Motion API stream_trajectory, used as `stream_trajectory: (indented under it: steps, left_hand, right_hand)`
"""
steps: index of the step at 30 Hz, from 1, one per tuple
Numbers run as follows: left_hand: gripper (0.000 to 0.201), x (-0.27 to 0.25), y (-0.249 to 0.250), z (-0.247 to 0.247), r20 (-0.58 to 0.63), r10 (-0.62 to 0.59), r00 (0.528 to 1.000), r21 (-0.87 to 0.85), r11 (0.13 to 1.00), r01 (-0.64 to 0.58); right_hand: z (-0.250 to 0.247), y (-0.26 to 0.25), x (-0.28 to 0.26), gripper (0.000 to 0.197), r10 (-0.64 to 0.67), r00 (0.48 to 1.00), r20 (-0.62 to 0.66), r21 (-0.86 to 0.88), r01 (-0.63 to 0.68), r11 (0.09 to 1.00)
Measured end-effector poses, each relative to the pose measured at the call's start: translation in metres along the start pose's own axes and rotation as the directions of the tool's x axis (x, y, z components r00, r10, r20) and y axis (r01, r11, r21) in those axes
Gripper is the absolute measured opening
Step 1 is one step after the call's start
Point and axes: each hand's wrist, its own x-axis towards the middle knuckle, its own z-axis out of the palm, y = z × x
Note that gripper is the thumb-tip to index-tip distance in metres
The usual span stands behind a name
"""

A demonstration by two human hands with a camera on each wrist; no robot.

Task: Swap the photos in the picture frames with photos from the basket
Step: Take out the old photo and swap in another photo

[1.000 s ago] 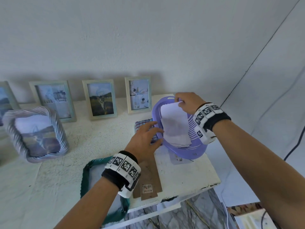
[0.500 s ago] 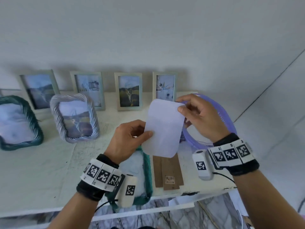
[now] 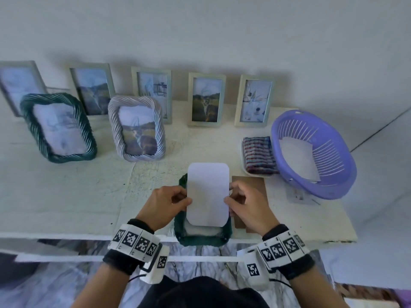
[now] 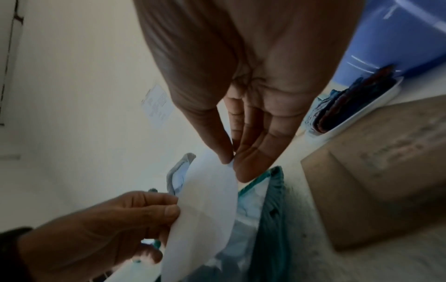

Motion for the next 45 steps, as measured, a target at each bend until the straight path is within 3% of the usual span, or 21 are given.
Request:
stream_trajectory:
  steps: [5, 14, 38, 45]
  left_hand:
    - [0.009, -0.004, -0.003, -0.001, -0.043, -0.020, 0.999, 0.100, 0.995, 0.024]
    - [0.017, -0.007, -0.015, 0.009, -0.075, 0.015, 0.997, 0.231, 0.973, 0.003]
    - [0.034, -0.008, -0.027, 0.010, -0.065, 0.001, 0.998, 0.125, 0.992, 0.007]
    - [0.033, -0.009, -0.030, 0.010, -0.076, 0.016, 0.997, 0.099, 0.995, -0.008]
  right_hand:
    - [0.014, 0.007, 0.001, 0.010, -0.016, 1.000, 0.002, -0.235, 0.016, 0.972]
    - [0.023, 0.010, -0.001, 0.012, -0.041, 0.999, 0.005, -0.463, 0.039, 0.886]
    - [0.030, 0.006, -0.001, 0.039, 0.013, 0.999, 0.032, -0.491, 0.004, 0.871]
    - [0.029, 0.005, -0.003, 0.036, -0.015, 0.999, 0.031, -0.463, 0.028, 0.886]
